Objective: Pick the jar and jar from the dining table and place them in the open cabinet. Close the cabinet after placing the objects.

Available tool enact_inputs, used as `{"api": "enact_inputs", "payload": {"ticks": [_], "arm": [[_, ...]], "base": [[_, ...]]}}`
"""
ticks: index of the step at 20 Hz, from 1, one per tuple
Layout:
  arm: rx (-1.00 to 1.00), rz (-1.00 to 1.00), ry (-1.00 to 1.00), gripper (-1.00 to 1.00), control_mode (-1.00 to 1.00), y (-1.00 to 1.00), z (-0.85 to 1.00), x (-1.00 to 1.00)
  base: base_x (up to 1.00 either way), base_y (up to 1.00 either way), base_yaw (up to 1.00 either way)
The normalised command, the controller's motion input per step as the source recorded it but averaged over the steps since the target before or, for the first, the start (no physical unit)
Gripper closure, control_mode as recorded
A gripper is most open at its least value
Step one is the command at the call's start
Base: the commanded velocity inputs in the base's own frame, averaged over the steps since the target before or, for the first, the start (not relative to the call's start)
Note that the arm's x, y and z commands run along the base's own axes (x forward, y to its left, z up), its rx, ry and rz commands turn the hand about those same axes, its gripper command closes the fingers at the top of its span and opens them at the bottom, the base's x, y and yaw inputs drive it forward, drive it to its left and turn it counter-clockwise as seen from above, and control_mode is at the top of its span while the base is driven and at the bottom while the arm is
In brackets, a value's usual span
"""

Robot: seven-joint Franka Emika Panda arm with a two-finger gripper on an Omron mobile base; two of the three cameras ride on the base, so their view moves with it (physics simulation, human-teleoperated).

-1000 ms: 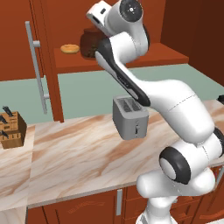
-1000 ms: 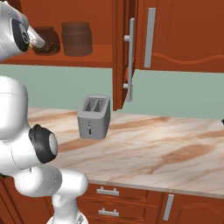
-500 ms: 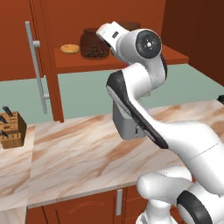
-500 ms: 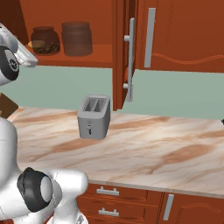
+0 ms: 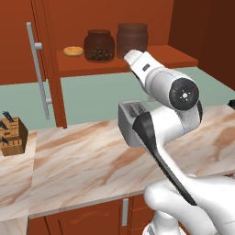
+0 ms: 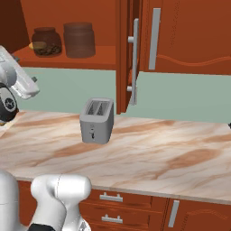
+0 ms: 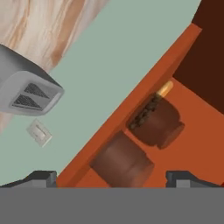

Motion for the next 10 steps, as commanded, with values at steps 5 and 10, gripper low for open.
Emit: {"api": "enact_inputs", "payload": {"ticks": [5, 10], "arm": [[0.10, -0.17, 0.03, -1.00, -1.00, -0.37, -0.11, -0.79], [0.14, -0.16, 0.11, -1.00, -1.00, -0.42, -0.12, -0.63]], "base": [[0.00, 0.00, 0.00], [0.00, 0.00, 0.00]]}}
